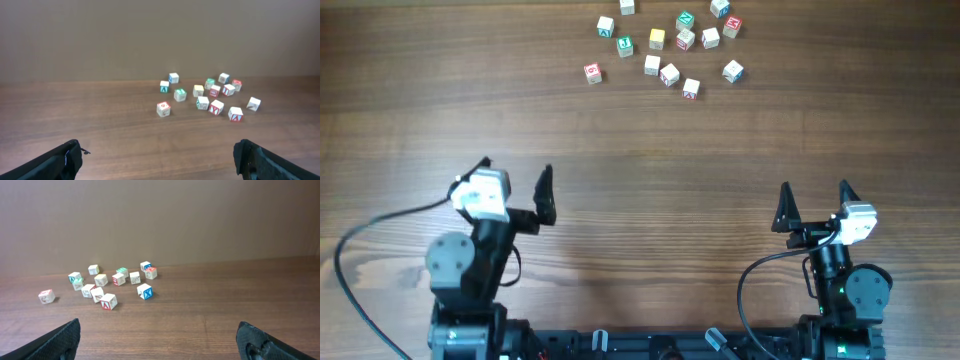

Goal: Form a tower
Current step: 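Reach the left gripper forward to the block cluster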

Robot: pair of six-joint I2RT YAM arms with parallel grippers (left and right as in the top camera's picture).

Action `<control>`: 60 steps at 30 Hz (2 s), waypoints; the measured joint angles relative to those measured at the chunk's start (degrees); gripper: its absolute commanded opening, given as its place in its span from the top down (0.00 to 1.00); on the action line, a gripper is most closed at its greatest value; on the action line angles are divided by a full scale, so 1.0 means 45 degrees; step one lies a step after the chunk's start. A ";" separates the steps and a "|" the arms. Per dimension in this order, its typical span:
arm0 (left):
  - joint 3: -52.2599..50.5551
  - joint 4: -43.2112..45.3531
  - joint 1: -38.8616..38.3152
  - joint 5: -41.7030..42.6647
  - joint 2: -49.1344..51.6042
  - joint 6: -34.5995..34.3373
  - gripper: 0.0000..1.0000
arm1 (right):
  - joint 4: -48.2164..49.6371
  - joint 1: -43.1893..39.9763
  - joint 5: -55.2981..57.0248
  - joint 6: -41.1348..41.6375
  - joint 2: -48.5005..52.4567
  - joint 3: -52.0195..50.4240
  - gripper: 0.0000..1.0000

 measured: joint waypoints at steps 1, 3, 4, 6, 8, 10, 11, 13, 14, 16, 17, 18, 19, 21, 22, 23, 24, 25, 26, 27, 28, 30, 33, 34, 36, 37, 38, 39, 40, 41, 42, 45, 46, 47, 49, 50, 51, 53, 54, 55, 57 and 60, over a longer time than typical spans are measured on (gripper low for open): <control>0.0495 0.0005 0.0000 0.0083 0.0559 -0.0010 0.00 | 0.0000 0.0000 0.0000 0.0000 0.0000 0.0005 0.00; 0.1098 0.0015 0.0000 0.0180 0.1229 -0.0010 0.00 | 0.0000 0.0000 0.0005 0.0000 0.0000 0.0000 0.00; 0.1428 -0.0010 0.0000 0.0277 0.1603 -0.0015 0.00 | 0.0000 0.0000 0.0005 0.0000 0.0000 0.0005 0.00; 0.1991 0.0010 0.0000 0.0457 0.2205 -0.0034 0.00 | 0.0005 0.0000 0.0000 0.0000 0.0000 0.0005 0.00; 0.2166 0.0053 0.0000 0.0476 0.2453 -0.0049 0.00 | 0.0000 0.0000 0.0005 0.0000 0.0000 0.0000 0.00; 0.2176 0.0049 0.0000 0.0520 0.2555 -0.0049 0.00 | 0.0000 0.0000 0.0005 0.0000 0.0000 0.0000 0.00; 0.2181 0.0049 0.0000 0.0520 0.2589 -0.0049 0.00 | 0.0000 0.0000 0.0000 0.0000 0.0000 0.0000 0.00; 0.2191 0.0049 0.0000 0.0525 0.2613 -0.0049 0.00 | 0.0000 0.0000 0.0005 0.0000 0.0000 0.0000 0.00; 0.2244 0.0063 0.0000 0.0525 0.2623 -0.0053 0.00 | 0.0000 0.0000 0.0005 0.0000 0.0000 0.0005 0.00; 0.2506 0.0112 0.0000 0.0539 0.2778 -0.0053 0.00 | 0.0000 0.0000 0.0000 0.0000 0.0000 0.0000 0.00; 0.2773 0.0146 0.0000 0.0568 0.2948 -0.0053 0.00 | 0.0000 0.0000 0.0005 0.0000 0.0000 0.0000 0.00; 0.3147 0.0180 0.0000 0.0568 0.3191 -0.0053 0.00 | 0.0000 0.0000 0.0000 0.0000 0.0000 0.0005 0.00; 0.3487 0.0185 0.0000 0.0568 0.3439 -0.0053 0.00 | 0.0000 0.0000 0.0005 0.0000 0.0000 0.0000 0.00; 0.4226 0.0015 0.0000 0.0568 0.4027 -0.0073 0.00 | 0.0005 0.0000 0.0000 0.0000 0.0000 0.0005 0.00; 0.4600 -0.0097 0.0000 0.0583 0.4342 -0.0102 0.00 | 0.0000 0.0000 0.0000 0.0000 0.0000 0.0005 0.00; 0.4901 -0.0185 0.0000 0.0636 0.4600 -0.0107 0.00 | 0.0000 0.0000 0.0000 0.0000 0.0000 0.0000 0.00; 0.5270 -0.0223 0.0000 0.0753 0.4901 -0.0131 0.00 | 0.0000 0.0000 0.0005 0.0000 0.0000 0.0000 0.00; 0.5518 -0.0267 0.0000 0.0772 0.5110 -0.0155 0.00 | 0.0000 0.0000 0.0000 0.0000 0.0000 0.0000 0.00; 0.5906 -0.0374 0.0000 0.0811 0.5396 -0.0170 0.00 | 0.0000 0.0000 0.0005 0.0000 0.0000 0.0005 0.00; 0.6256 -0.0466 0.0000 0.0811 0.5654 -0.0194 0.00 | 0.0000 0.0000 0.0005 0.0000 0.0000 0.0000 0.00; 0.6581 -0.0617 0.0000 0.0811 0.5882 -0.0199 0.00 | 0.0000 0.0000 0.0005 0.0000 0.0000 0.0000 0.00; 0.7140 -0.0690 0.0000 0.0816 0.6280 -0.0199 0.00 | 0.0000 0.0000 0.0000 0.0000 0.0000 0.0005 0.00; 0.8116 -0.0996 0.0000 0.1146 0.6800 -0.0199 0.00 | 0.0000 0.0000 0.0000 0.0000 0.0000 0.0005 0.00; 0.8505 -0.1331 0.0000 0.1239 0.7004 -0.0199 0.00 | 0.0000 0.0000 0.0000 0.0000 0.0000 0.0000 0.00; 0.9335 -0.2103 0.0000 0.1394 0.7587 -0.0204 0.00 | -0.0005 0.0000 0.0005 0.0000 0.0000 0.0000 0.00; 1.0059 -0.2584 0.0000 0.1598 0.8111 -0.0199 0.00 | 0.0000 0.0000 0.0005 0.0000 0.0000 0.0005 0.00; 1.0885 -0.2924 0.0000 0.1812 0.8743 -0.0204 0.00 | -0.0005 0.0000 0.0005 0.0000 0.0000 0.0000 0.00; 1.1608 -0.3526 0.0000 0.2021 0.9199 -0.0209 0.00 | -0.0005 0.0000 0.0005 0.0000 0.0000 0.0005 0.00; 1.2429 -0.4090 0.0000 0.2229 0.9700 -0.0214 0.00 | 0.0000 0.0000 0.0005 0.0000 0.0000 0.0005 0.00; 1.3342 -0.4716 0.0000 0.2414 1.0234 -0.0214 0.00 | -0.0005 0.0000 0.0005 0.0000 0.0000 0.0005 0.00; 1.4324 -0.5323 0.0000 0.2526 1.0831 -0.0219 0.00 | 0.0000 0.0000 0.0005 0.0000 0.0000 0.0000 0.00; 1.6266 -0.6246 -0.0189 0.2759 1.2488 -0.0248 0.00 | 0.0000 0.0000 0.0005 0.0000 0.0000 0.0000 0.00; 1.6728 -0.6188 -0.0359 0.2769 1.3090 -0.0248 0.00 | 0.0000 0.0000 0.0000 0.0000 0.0000 0.0005 0.00; 1.6927 -0.6207 -0.0476 0.2783 1.3449 -0.0248 0.00 | 0.0000 0.0000 0.0000 0.0000 0.0000 0.0005 0.00; 1.7617 -0.6203 -0.0719 0.2803 1.4270 -0.0248 0.00 | 0.0000 0.0000 0.0000 0.0000 0.0000 0.0005 0.00; 1.7971 -0.6188 -0.0826 0.2803 1.4683 -0.0248 0.00 | 0.0000 0.0000 0.0005 0.0000 0.0000 0.0000 0.00; 1.8287 -0.6198 -0.0923 0.2812 1.5047 -0.0248 0.00 | 0.0000 0.0000 0.0000 0.0000 0.0000 0.0000 0.00; 1.8782 -0.6086 -0.1088 0.2807 1.5591 -0.0248 0.00 | 0.0000 0.0000 0.0005 0.0000 0.0000 0.0005 0.00; 1.8948 -0.5906 -0.1224 0.2803 1.5878 -0.0248 0.00 | 0.0000 0.0000 0.0005 0.0000 0.0000 0.0000 0.01; 1.8991 -0.5853 -0.1302 0.2803 1.6019 -0.0248 0.00 | 0.0000 0.0000 0.0000 0.0000 0.0000 0.0000 0.00; 1.9103 -0.6105 -0.1651 0.2798 1.6674 -0.0243 0.00 | 0.0000 0.0000 0.0000 0.0000 0.0000 0.0000 0.00; 1.9103 -0.6824 -0.1904 0.2798 1.7743 -0.0248 0.00 | 0.0000 0.0000 0.0005 0.0000 0.0000 0.0000 0.00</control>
